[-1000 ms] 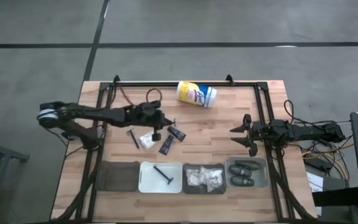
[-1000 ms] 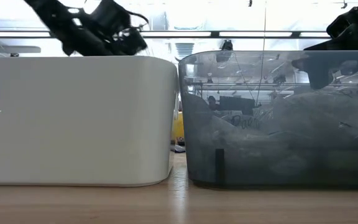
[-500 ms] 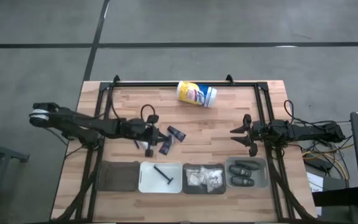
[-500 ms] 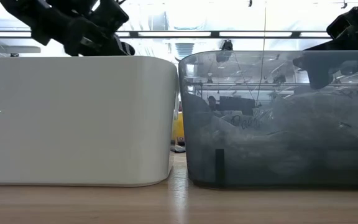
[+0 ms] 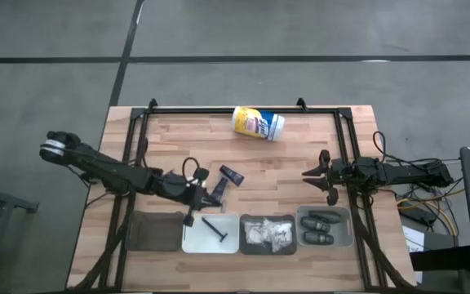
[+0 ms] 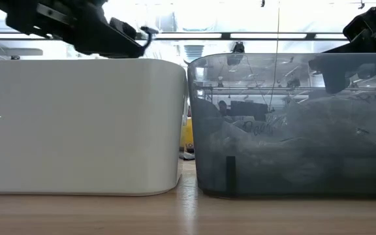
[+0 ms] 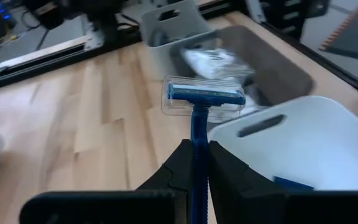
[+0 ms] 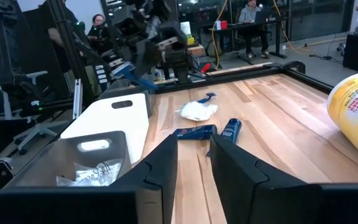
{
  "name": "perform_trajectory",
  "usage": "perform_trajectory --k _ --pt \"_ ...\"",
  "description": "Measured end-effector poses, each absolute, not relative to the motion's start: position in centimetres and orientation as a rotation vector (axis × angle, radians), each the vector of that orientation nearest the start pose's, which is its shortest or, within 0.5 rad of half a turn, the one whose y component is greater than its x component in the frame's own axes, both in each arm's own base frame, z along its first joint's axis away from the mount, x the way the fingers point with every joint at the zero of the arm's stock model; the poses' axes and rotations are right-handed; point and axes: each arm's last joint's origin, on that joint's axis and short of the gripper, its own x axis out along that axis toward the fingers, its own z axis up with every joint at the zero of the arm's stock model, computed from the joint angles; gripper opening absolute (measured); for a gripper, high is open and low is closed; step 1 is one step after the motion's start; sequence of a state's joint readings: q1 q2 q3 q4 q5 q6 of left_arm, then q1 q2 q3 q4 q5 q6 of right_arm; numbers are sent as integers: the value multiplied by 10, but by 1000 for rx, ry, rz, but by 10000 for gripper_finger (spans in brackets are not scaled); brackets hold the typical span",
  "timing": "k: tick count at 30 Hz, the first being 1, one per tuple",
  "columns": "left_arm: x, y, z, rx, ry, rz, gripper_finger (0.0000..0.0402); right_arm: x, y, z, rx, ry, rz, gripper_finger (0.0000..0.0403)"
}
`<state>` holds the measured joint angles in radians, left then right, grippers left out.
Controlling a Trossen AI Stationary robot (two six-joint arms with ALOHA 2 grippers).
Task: Pick & Place Travel size toiletries
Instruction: Put the blue razor into the white bin
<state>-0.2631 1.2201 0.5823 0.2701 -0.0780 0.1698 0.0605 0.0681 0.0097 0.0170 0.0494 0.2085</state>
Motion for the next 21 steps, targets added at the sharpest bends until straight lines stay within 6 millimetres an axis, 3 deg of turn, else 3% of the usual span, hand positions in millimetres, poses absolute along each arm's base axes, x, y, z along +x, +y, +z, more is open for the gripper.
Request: perform_trajectory --k 9,21 --pt "236 -87 218 352 328 -341 36 101 5 163 207 43 7 63" --pt "246 -110 211 311 217 -492 39 101 5 163 207 43 7 46"
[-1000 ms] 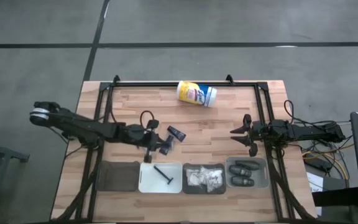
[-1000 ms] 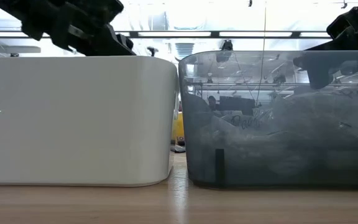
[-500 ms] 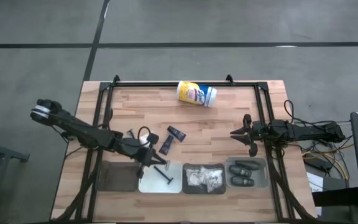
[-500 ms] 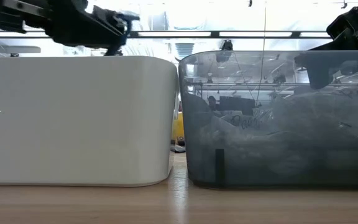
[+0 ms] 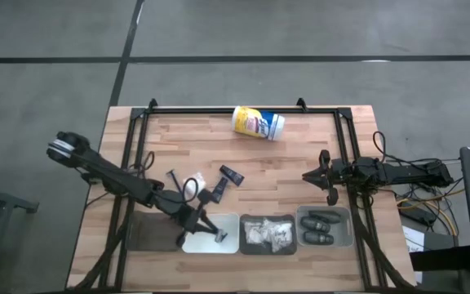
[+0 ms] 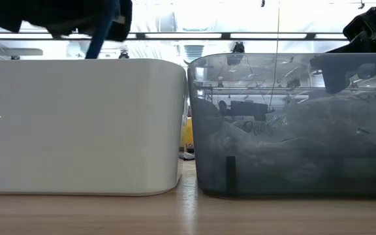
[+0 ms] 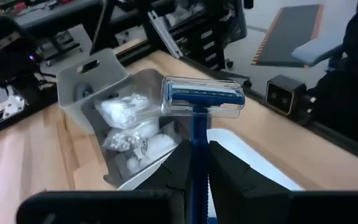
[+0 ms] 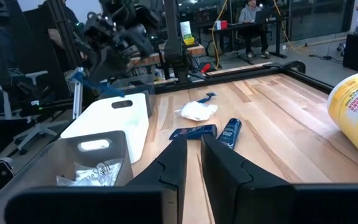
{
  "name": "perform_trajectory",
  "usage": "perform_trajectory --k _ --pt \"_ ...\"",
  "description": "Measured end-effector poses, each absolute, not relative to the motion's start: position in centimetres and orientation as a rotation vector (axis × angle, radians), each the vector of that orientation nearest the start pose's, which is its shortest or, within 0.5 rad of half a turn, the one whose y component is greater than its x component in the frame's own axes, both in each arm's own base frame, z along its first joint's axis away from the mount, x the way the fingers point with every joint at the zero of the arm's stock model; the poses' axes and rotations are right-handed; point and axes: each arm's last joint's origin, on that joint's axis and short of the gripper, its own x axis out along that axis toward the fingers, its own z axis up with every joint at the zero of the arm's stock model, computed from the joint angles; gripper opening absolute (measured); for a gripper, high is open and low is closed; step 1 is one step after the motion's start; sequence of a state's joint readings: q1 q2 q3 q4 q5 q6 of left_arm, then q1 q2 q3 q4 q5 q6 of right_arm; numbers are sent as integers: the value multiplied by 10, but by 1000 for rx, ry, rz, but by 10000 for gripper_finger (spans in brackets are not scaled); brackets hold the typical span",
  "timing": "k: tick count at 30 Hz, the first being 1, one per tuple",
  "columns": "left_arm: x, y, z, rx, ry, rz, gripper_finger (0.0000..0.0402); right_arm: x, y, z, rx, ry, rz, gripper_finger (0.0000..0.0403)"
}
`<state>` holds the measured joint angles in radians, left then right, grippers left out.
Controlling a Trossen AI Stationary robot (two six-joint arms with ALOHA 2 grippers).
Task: Pick & Place Travel size toiletries
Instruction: Put the blue razor into the white bin
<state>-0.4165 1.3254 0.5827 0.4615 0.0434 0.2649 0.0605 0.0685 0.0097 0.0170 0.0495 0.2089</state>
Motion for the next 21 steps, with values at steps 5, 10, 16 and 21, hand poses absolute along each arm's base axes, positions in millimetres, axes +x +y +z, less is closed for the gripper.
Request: perform_trajectory --k 5,10,16,21 --pt "253 -113 194 311 281 -496 40 101 5 163 206 43 7 60" --pt "261 -117 178 299 310 -495 41 101 5 163 207 43 7 78" --pt "264 -118 167 303 339 -497 41 101 5 163 207 42 7 99" --pt "264 -118 167 300 342 -497 42 101 5 163 207 42 7 113"
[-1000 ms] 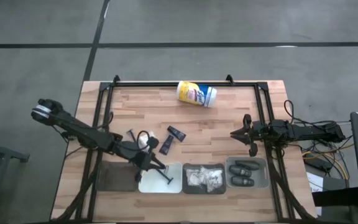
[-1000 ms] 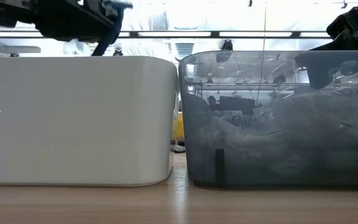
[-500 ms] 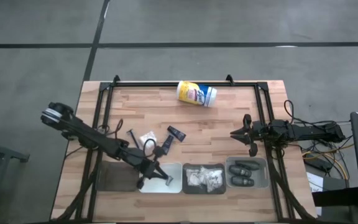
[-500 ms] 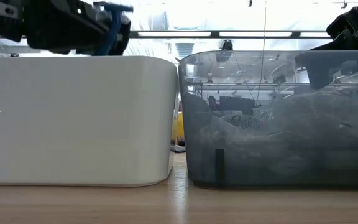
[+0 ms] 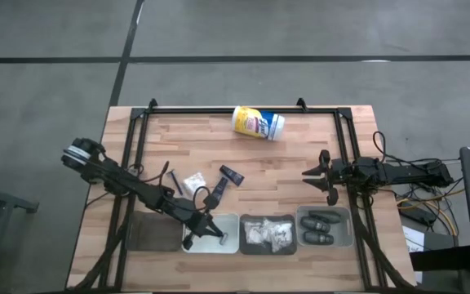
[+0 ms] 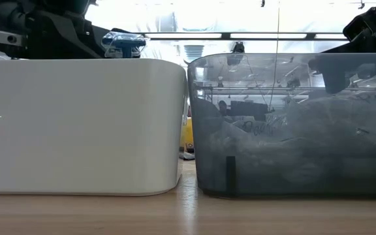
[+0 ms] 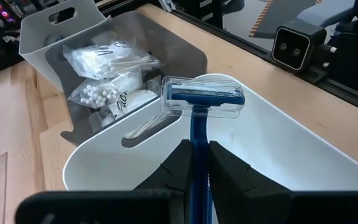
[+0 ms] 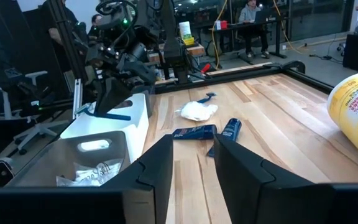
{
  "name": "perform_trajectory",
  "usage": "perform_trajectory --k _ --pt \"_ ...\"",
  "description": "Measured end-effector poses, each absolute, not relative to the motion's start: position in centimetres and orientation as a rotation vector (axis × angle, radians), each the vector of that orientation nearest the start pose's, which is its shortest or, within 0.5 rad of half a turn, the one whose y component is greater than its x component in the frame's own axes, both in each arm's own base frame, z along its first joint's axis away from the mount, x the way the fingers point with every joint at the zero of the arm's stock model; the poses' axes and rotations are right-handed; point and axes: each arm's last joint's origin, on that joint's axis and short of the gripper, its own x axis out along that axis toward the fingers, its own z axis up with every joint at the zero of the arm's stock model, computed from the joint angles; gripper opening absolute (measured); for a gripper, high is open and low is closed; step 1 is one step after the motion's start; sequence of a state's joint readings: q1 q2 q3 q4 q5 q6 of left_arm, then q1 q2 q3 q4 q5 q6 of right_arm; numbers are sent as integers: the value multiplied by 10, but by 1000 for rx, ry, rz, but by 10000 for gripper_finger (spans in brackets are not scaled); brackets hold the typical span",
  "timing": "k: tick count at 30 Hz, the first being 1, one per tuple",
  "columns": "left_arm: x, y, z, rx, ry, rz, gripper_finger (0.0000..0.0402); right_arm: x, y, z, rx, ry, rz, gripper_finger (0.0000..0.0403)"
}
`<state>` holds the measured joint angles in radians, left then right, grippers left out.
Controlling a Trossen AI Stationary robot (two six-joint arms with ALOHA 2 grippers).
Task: Pick & Place Travel size toiletries
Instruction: Put the blue razor into the white bin
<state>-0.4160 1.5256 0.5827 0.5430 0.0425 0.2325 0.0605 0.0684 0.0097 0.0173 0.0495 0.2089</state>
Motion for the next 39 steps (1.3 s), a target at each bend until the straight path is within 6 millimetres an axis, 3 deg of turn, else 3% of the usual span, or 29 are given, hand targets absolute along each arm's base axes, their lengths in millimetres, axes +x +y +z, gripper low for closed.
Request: perform_trajectory --k 13,28,39 --pt "264 -118 168 299 338 -493 44 101 5 163 207 42 6 148" --pt "263 -116 174 286 329 -429 123 101 5 163 207 43 7 184" --pt "246 -107 195 301 371 -400 131 101 5 163 206 44 6 200"
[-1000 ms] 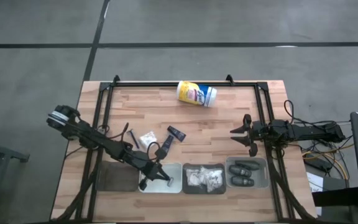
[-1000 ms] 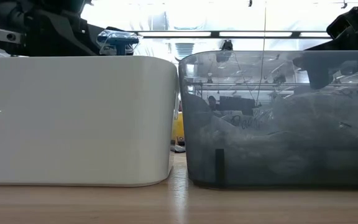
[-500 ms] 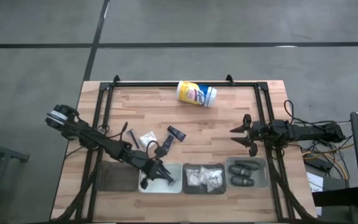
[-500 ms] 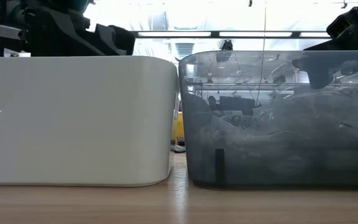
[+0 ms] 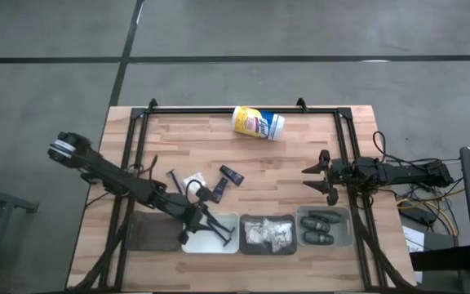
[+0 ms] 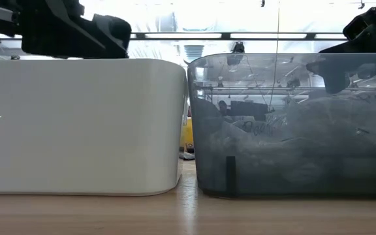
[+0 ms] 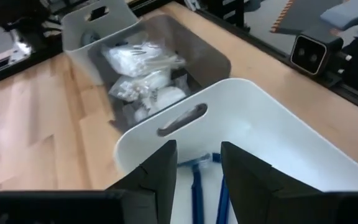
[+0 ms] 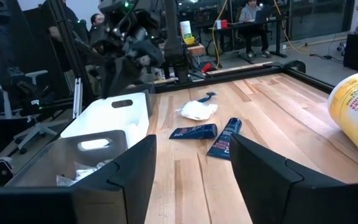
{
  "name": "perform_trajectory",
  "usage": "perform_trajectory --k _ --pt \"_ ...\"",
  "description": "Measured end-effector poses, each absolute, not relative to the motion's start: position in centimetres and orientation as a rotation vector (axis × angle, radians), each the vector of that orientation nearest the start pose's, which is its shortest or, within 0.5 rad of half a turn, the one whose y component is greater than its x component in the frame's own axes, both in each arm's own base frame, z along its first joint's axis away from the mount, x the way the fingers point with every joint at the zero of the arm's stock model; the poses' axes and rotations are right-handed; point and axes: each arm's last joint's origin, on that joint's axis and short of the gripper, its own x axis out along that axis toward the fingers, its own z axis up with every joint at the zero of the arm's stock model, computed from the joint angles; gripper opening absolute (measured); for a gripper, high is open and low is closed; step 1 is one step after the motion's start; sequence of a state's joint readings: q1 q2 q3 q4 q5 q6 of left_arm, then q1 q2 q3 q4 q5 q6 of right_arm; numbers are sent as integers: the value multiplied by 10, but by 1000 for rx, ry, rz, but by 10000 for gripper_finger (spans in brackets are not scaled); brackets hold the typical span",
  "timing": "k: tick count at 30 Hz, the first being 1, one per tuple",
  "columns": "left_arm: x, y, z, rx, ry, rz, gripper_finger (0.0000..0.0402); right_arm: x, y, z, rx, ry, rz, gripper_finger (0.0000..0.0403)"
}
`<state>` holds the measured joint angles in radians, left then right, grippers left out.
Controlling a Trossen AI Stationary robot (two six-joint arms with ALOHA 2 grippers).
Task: Pick & Place Travel size toiletries
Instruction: Put the blue razor into the white bin
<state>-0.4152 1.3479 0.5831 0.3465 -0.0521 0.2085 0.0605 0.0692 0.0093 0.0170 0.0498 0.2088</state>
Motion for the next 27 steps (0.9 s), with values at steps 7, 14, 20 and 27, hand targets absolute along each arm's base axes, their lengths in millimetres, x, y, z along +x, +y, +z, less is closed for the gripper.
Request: perform_trajectory --k 7,14,20,27 --pt "227 -96 215 341 391 -353 131 101 5 163 207 43 7 194" --pt "206 -85 226 375 456 -330 131 101 5 163 207 42 7 174" --pt "189 -75 228 385 548 -324 131 101 5 163 206 42 7 156" --pt "174 -62 226 418 663 -303 130 101 5 163 207 43 7 134"
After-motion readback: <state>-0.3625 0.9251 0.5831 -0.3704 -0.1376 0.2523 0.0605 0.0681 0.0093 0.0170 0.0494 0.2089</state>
